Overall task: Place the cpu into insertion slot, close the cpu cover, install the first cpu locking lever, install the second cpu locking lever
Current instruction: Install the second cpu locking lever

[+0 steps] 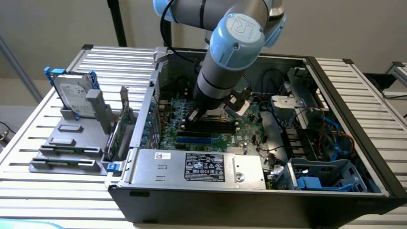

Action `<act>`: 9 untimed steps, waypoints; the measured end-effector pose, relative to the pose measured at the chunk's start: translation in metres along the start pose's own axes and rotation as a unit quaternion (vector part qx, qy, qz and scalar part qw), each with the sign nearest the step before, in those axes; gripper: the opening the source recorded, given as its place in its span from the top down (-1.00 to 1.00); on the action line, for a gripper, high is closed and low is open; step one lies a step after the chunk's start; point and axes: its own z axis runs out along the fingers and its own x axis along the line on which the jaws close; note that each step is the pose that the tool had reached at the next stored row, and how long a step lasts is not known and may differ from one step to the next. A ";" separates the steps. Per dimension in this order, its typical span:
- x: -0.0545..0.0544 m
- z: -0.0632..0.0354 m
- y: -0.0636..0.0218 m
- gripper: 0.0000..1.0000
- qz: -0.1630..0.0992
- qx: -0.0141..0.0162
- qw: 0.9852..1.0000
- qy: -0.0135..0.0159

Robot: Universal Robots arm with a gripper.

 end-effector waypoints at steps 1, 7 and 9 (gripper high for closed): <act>0.000 0.0003 -0.0001 0.79 0.000 0.000 1.000 0.000; 0.001 0.0025 -0.0008 0.79 -0.001 0.000 1.000 0.000; 0.001 0.0033 -0.0009 0.79 -0.001 0.000 1.000 0.000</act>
